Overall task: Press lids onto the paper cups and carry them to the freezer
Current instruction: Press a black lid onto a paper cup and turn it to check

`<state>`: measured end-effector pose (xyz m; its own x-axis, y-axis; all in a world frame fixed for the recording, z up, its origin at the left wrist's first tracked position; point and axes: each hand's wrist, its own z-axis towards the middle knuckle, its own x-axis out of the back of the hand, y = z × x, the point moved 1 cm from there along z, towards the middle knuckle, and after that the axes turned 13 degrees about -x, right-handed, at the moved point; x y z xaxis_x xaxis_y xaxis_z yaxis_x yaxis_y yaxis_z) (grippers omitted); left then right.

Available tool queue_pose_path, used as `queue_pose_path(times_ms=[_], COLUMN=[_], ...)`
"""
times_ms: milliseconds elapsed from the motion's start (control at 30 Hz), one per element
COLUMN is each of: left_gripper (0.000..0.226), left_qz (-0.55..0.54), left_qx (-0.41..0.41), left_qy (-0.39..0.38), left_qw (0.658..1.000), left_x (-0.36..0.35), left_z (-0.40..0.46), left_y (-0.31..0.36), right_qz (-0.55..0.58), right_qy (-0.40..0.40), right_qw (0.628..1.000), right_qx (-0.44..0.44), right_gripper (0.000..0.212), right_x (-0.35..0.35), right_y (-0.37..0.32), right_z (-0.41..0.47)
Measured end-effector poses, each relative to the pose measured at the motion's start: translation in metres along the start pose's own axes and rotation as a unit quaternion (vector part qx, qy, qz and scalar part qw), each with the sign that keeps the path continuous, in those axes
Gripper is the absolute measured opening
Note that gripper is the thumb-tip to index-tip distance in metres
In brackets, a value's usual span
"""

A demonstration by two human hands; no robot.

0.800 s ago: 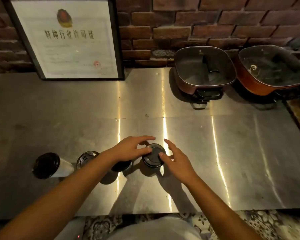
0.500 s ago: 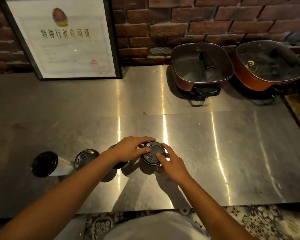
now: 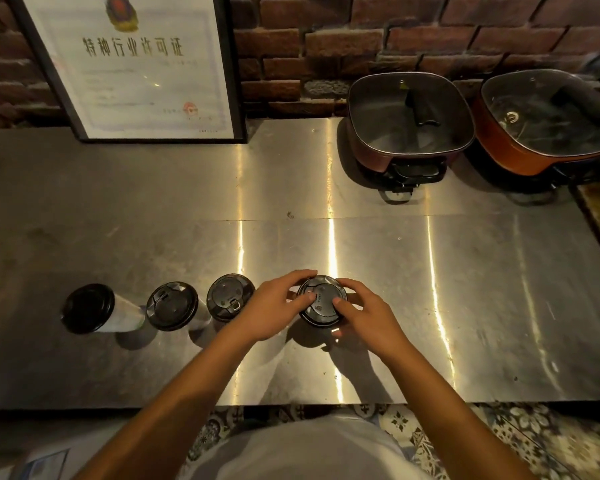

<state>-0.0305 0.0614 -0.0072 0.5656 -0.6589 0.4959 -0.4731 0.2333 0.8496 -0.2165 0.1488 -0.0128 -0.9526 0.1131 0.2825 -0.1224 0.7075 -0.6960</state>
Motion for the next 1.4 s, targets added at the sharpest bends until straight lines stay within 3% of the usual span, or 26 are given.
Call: queue_pose_path(times_ms=[233,533,767,900,1100,1233,1400], left_gripper=[0.042,0.046,0.041,0.04,0.041,0.043,0.046], left_qz=[-0.181,-0.236,-0.203,-0.152,-0.158,-0.169,-0.172], left_qx=[0.062,0.078,0.057,0.039,0.051,0.053,0.051], left_qy=[0.119,0.201,0.183,0.166,0.188,0.2,0.18], left_qw=[0.974,0.948,0.96,0.974,0.968,0.964,0.967], left_x=[-0.037,-0.058,-0.061,-0.063,-0.07,-0.075,-0.075], left_z=[-0.047,-0.08,-0.111,-0.126,-0.13,-0.129,-0.128], left_y=[-0.01,-0.017,-0.025,-0.032,-0.032,-0.03,-0.036], right_qz=[-0.012,-0.034,-0.014,-0.069,-0.18,-0.203,-0.217], right_qy=[-0.042,-0.043,0.004,-0.002,0.188,0.172,0.206], right_qw=[0.999,0.998,1.0,0.998,0.96,0.961,0.951], right_qx=[-0.013,0.0,-0.006,-0.012,0.099,0.075,0.08], right_gripper=[0.046,0.05,0.051,0.045,0.043,0.044,0.04], right_x=[-0.003,-0.018,-0.048,-0.068,-0.088,-0.115,-0.121], right_y=[0.017,0.029,0.047,0.053,0.04,0.035,0.038], right_z=[-0.015,-0.027,-0.058,-0.069,-0.06,-0.04,-0.035])
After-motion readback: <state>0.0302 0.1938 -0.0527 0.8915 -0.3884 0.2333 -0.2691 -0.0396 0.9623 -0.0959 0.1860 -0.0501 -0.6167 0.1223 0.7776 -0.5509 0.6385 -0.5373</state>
